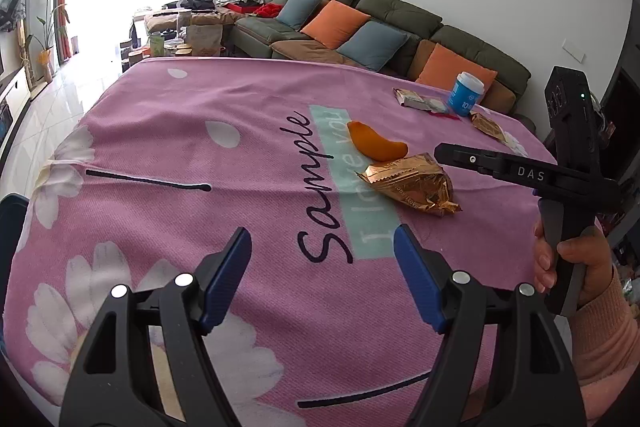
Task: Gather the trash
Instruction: 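Move both open tools over the gold foil wrapper and orange peel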
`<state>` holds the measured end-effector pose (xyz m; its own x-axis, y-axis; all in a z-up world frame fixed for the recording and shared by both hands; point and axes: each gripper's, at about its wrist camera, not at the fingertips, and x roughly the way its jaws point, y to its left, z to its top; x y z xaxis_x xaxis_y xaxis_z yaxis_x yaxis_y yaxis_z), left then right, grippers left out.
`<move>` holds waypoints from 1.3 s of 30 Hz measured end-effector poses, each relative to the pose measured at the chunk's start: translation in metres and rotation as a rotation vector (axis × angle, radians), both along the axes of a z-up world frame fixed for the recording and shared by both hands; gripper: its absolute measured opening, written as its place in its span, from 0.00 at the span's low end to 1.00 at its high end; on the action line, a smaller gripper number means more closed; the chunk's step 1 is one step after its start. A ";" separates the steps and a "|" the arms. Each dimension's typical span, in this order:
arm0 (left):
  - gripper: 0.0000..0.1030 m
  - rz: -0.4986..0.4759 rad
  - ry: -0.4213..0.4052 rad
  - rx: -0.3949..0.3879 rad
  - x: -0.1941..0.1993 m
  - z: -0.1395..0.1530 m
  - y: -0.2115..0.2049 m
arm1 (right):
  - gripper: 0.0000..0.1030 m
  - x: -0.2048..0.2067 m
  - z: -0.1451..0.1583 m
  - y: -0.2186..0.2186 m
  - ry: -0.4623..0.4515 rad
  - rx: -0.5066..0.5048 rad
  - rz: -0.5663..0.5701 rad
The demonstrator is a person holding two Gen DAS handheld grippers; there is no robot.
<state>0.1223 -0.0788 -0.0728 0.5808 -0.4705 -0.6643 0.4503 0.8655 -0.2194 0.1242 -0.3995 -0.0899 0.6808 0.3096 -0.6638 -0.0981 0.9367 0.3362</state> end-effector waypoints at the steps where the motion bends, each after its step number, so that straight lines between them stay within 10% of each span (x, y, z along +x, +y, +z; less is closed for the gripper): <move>1: 0.70 -0.001 0.001 0.002 0.000 0.000 -0.001 | 0.46 0.000 -0.001 -0.001 0.008 0.005 0.005; 21: 0.70 -0.003 0.052 -0.019 0.012 -0.007 0.002 | 0.47 -0.020 -0.001 0.062 0.036 0.013 0.274; 39: 0.49 -0.029 0.157 -0.051 0.041 -0.023 -0.018 | 0.47 0.029 0.002 0.027 0.007 -0.038 0.123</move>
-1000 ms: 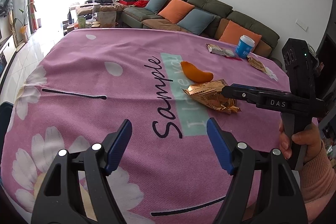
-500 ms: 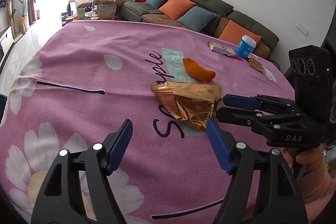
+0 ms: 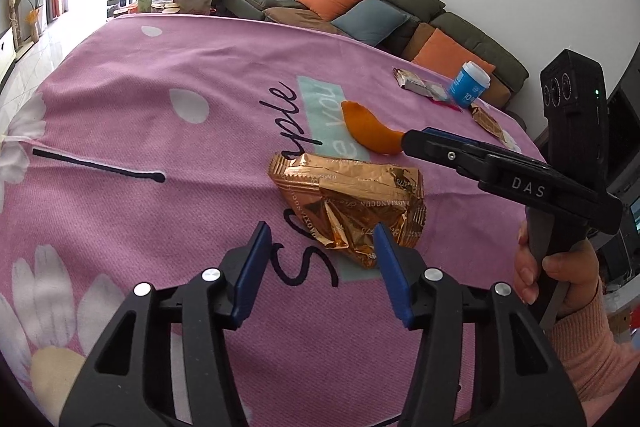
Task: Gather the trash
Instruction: 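Move both open tools over the gold foil wrapper and orange peel, then grasp the gold foil wrapper with the left tool while the right tool grasps the orange peel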
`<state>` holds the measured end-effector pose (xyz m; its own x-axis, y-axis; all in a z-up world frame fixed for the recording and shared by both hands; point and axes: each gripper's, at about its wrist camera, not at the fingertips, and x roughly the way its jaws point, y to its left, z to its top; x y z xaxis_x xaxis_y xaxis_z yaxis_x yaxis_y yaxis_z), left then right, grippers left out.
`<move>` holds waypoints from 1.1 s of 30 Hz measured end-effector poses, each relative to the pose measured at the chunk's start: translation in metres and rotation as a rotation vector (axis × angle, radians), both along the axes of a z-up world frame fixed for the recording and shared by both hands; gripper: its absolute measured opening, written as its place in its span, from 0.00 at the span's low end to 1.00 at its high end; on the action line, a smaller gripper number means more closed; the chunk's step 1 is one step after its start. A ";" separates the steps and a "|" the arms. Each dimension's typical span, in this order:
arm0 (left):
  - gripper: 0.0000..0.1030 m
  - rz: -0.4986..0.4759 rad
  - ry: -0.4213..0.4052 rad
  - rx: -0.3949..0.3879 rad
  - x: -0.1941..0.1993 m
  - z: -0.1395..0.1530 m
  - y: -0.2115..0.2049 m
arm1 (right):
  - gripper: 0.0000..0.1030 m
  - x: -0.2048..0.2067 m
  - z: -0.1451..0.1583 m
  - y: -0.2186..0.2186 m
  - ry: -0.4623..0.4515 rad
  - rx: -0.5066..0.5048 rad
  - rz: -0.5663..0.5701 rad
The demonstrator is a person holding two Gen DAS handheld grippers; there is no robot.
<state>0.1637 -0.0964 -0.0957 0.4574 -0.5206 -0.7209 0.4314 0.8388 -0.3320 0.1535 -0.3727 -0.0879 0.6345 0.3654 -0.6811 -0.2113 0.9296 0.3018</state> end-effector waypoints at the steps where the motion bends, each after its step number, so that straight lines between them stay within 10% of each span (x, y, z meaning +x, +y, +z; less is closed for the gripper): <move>1: 0.49 0.001 0.001 0.002 0.001 0.000 -0.001 | 0.46 0.002 -0.001 0.002 0.003 -0.005 0.006; 8: 0.27 -0.012 0.013 0.010 0.010 -0.002 -0.010 | 0.36 0.010 -0.003 0.011 0.007 -0.046 0.028; 21: 0.20 -0.003 0.009 -0.002 0.007 -0.002 -0.005 | 0.12 0.008 -0.002 0.013 0.004 -0.048 0.045; 33: 0.19 0.031 -0.062 0.002 -0.010 0.016 0.018 | 0.11 -0.008 0.012 0.020 -0.061 -0.028 0.048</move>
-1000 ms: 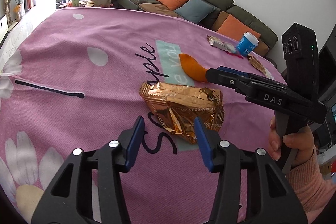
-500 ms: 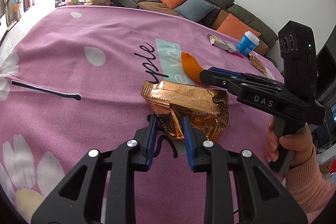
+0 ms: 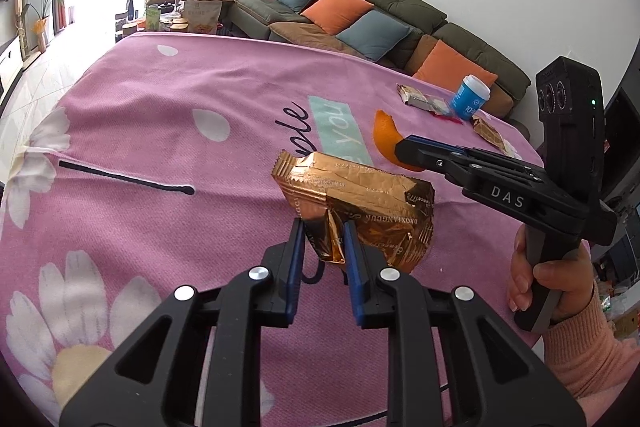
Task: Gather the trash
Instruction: 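Grasp the gold foil wrapper with the left tool while the right tool grasps the orange peel, then carry gold foil wrapper and orange peel over the teal bin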
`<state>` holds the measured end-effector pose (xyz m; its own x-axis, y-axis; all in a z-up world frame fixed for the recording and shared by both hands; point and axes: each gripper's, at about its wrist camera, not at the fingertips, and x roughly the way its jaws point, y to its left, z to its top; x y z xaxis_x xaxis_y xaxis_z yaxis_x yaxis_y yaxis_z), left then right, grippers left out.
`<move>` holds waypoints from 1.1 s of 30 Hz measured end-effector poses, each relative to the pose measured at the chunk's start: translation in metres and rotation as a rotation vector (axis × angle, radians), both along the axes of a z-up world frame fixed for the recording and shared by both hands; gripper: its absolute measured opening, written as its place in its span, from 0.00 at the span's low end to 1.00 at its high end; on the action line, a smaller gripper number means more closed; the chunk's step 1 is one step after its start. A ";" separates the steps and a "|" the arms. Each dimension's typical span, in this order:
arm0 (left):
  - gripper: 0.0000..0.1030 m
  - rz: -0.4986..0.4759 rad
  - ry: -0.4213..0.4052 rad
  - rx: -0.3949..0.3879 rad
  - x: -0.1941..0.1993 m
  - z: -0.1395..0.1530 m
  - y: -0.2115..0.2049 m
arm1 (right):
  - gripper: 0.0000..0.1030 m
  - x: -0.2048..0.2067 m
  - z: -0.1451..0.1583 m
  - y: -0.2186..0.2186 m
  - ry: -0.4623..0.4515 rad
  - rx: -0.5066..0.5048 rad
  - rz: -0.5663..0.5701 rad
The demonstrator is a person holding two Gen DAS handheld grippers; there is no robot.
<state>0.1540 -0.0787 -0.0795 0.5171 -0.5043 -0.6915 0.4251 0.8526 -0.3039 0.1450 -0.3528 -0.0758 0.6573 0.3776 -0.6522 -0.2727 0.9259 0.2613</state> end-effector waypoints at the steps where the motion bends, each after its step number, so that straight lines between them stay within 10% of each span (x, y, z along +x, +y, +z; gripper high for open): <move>1: 0.19 0.005 -0.007 0.002 -0.002 0.002 0.003 | 0.11 -0.002 0.001 0.001 -0.005 0.003 0.003; 33: 0.19 0.190 -0.083 0.035 -0.046 0.029 0.095 | 0.11 -0.033 0.020 0.070 -0.065 0.089 0.129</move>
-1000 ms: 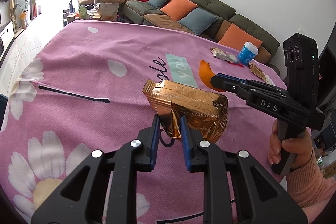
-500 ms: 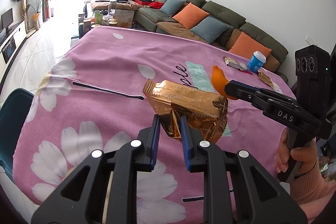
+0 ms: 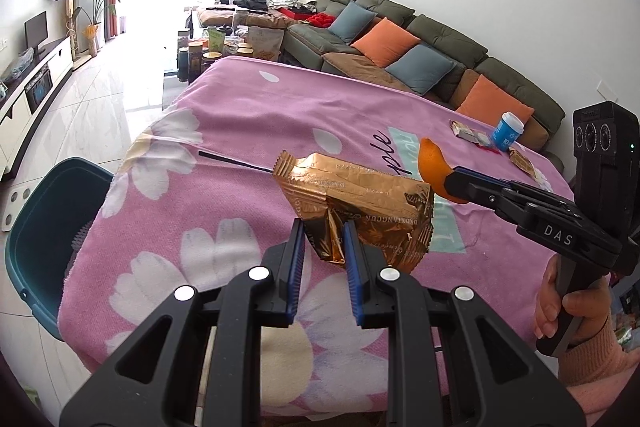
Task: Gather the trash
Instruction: 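Carry gold foil wrapper and orange peel over the teal bin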
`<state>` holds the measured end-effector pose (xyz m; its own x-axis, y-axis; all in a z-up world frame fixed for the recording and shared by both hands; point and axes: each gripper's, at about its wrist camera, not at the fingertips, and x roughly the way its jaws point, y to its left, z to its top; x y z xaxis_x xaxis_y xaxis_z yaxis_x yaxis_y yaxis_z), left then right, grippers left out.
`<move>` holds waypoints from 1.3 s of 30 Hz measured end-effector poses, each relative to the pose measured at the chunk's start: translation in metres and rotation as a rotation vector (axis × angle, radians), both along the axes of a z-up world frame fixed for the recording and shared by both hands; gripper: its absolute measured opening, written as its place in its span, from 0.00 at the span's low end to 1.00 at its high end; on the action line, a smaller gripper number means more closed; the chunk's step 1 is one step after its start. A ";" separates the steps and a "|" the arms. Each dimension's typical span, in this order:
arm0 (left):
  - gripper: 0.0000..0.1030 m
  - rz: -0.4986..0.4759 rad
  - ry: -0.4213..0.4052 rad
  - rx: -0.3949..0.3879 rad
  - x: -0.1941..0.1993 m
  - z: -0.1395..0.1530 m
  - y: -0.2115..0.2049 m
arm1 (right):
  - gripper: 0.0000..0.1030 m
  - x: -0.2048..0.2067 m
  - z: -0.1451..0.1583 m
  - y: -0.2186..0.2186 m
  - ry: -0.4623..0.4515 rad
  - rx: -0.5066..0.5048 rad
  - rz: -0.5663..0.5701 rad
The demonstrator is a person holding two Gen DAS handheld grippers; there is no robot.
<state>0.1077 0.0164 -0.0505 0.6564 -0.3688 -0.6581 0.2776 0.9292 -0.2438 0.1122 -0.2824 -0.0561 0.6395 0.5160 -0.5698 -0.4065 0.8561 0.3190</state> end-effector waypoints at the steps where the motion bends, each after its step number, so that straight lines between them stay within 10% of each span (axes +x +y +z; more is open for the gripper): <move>1: 0.19 0.007 -0.001 0.002 0.000 0.000 0.002 | 0.11 0.000 0.000 0.002 0.000 0.002 0.004; 39: 0.19 0.187 -0.020 0.004 -0.020 0.002 0.078 | 0.11 -0.002 0.005 0.071 -0.012 0.010 0.151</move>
<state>0.0873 0.0947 -0.0481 0.7260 -0.2367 -0.6456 0.1048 0.9660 -0.2364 0.1102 -0.2113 -0.0514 0.5608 0.6126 -0.5569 -0.5343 0.7817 0.3218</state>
